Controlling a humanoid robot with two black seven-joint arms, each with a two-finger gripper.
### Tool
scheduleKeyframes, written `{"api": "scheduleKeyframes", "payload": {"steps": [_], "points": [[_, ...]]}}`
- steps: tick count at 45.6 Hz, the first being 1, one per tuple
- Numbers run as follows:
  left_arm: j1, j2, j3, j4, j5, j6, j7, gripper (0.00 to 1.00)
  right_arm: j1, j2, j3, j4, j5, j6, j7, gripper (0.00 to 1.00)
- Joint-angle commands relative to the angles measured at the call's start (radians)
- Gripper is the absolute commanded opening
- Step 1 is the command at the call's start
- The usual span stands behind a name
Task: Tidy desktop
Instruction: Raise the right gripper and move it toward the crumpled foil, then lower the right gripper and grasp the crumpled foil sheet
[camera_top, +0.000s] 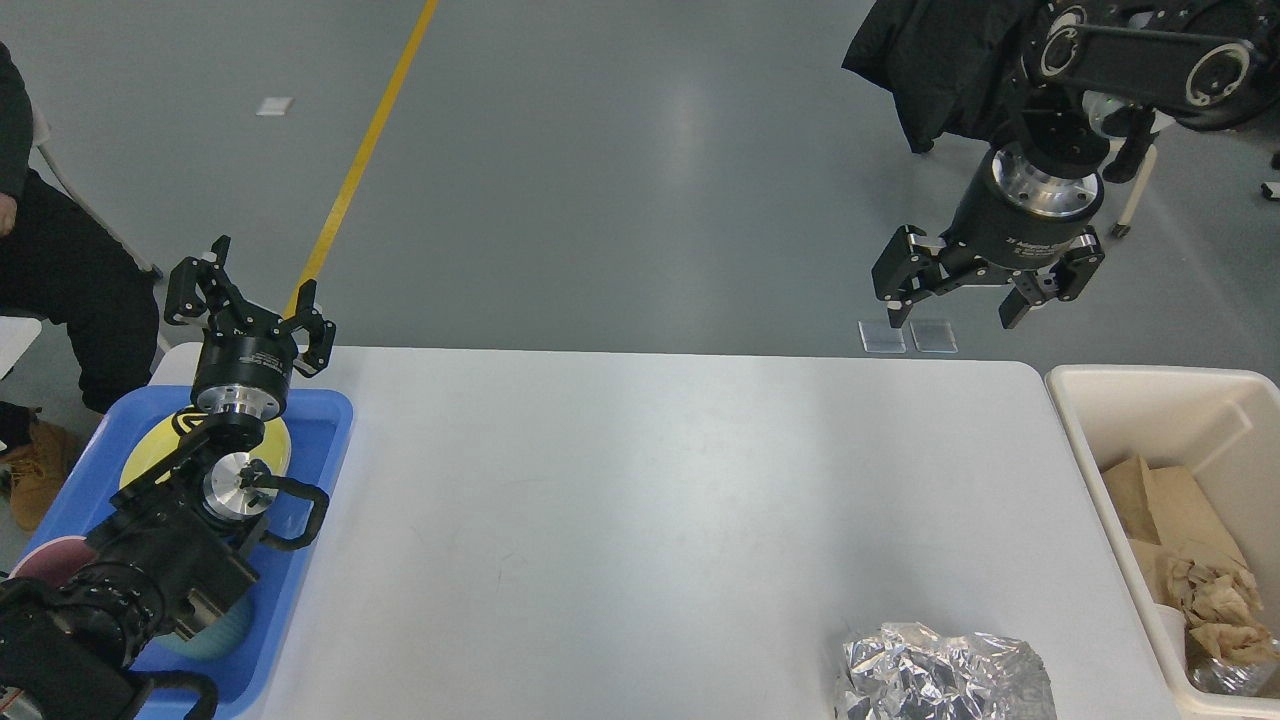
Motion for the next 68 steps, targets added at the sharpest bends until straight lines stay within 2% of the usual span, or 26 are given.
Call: {"api": "scheduleKeyframes", "payload": {"steps": [1, 4, 10, 12, 14, 16, 19, 24, 27, 33, 38, 52, 68], "points": [[0.000, 0.000, 0.000, 0.000, 0.000, 0.000, 0.000, 0.96, -0.005, -0.031, -0.038, 0.032, -0.014, -0.070, 0.001, 1.00], [0.000, 0.000, 0.000, 0.000, 0.000, 0.000, 0.000, 0.96, -0.005, -0.025, -0.091, 0.113, -0.048, -0.220, 0.004, 1.00], [0.000, 0.000, 0.000, 0.000, 0.000, 0.000, 0.000, 0.96, -0.005, -0.017, -0.148, 0.389, -0.100, -0.576, 0.008, 1.00], [0.000, 0.000, 0.000, 0.000, 0.000, 0.000, 0.000, 0.96, -0.005, -0.013, -0.154, 0.461, -0.126, -0.654, 0.008, 1.00], [0.000, 0.000, 0.000, 0.000, 0.000, 0.000, 0.000, 0.96, -0.005, -0.009, -0.157, 0.515, -0.136, -0.688, 0.006, 1.00], [0.000, 0.000, 0.000, 0.000, 0.000, 0.000, 0.000, 0.96, -0.005, -0.009, -0.157, 0.558, -0.137, -0.695, 0.006, 0.93], [0.000, 0.000, 0.000, 0.000, 0.000, 0.000, 0.000, 0.96, -0.007, -0.008, -0.157, 0.604, -0.137, -0.695, 0.006, 0.91], [0.000, 0.000, 0.000, 0.000, 0.000, 0.000, 0.000, 0.96, -0.011, -0.013, -0.151, 0.694, -0.136, -0.682, 0.008, 1.00], [0.000, 0.000, 0.000, 0.000, 0.000, 0.000, 0.000, 0.96, -0.013, -0.020, -0.151, 0.711, -0.134, -0.640, 0.008, 1.00], [0.000, 0.000, 0.000, 0.000, 0.000, 0.000, 0.000, 0.96, -0.022, -0.046, -0.154, 0.708, -0.133, -0.528, 0.008, 1.00], [0.000, 0.000, 0.000, 0.000, 0.000, 0.000, 0.000, 0.96, -0.060, -0.085, -0.157, 0.708, -0.133, -0.494, 0.006, 1.00], [0.000, 0.000, 0.000, 0.000, 0.000, 0.000, 0.000, 0.96, -0.287, -0.220, -0.151, 0.590, -0.142, -0.500, 0.008, 1.00], [0.000, 0.000, 0.000, 0.000, 0.000, 0.000, 0.000, 0.96, -0.422, -0.272, -0.133, 0.532, -0.143, -0.504, 0.008, 1.00]]}}
